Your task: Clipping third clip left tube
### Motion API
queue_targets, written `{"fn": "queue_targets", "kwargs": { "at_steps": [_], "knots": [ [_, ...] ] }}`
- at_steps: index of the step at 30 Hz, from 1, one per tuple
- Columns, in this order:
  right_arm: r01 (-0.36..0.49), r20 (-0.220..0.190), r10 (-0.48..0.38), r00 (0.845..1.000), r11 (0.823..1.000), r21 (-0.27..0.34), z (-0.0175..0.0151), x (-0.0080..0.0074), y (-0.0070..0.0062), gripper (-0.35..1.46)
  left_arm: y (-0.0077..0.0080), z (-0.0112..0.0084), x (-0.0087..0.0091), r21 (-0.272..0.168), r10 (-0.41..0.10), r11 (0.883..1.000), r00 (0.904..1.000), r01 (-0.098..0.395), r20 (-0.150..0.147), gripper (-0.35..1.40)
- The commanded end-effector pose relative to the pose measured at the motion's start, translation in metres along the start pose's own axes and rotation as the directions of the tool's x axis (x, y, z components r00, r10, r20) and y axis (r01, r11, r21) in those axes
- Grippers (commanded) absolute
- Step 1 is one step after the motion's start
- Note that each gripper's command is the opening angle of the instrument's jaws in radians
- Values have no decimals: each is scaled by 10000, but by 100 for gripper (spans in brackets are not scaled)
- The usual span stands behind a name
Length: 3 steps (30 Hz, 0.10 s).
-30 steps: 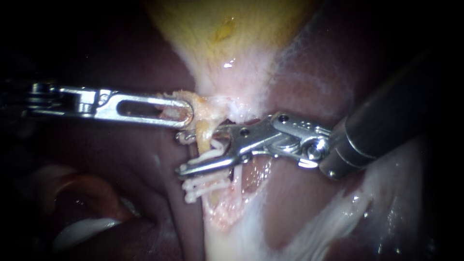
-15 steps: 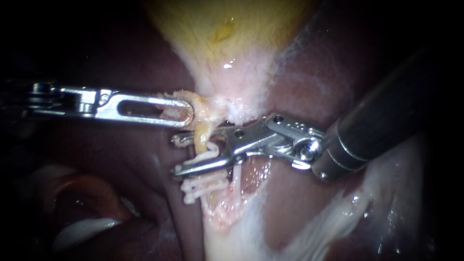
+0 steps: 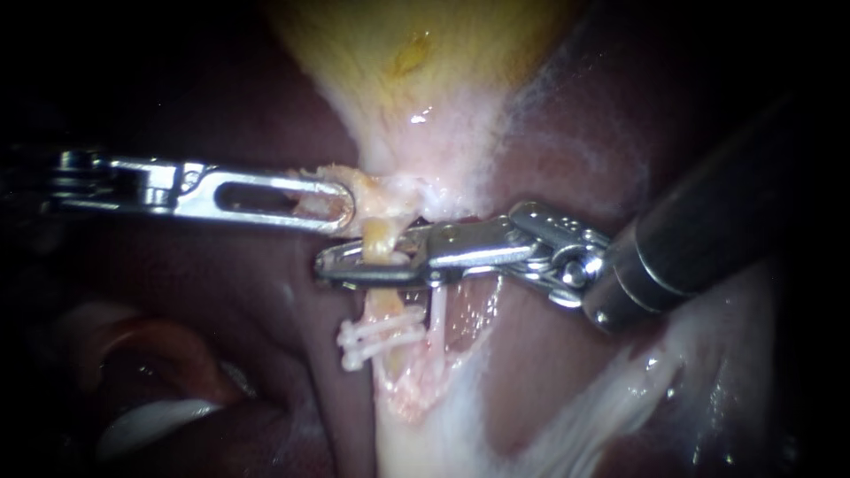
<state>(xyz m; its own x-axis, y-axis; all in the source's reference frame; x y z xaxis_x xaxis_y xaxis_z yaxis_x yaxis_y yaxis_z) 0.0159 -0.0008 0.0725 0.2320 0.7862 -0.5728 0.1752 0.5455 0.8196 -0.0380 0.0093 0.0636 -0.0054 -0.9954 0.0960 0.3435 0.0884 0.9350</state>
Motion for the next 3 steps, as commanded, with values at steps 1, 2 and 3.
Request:
{"fn": "queue_targets", "kwargs": {
  "at_steps": [1, 2, 3],
  "knots": [
    [0, 1, 0, 10000, 10000, 5, -1, 1, -1, -35, 0, 0, 0, 4, 1, 10000, 10000, -1, -3, -35],
    [0, 1, 0, 10000, 10000, 6, -1, 1, -1, -35, 0, 0, 0, 4, 1, 10000, 10000, -1, -3, -35],
    [0, 2, 0, 10000, 10000, 7, -1, 1, -1, -35, 0, 0, 0, 4, 1, 10000, 10000, -1, -3, -35]
  ]
}}
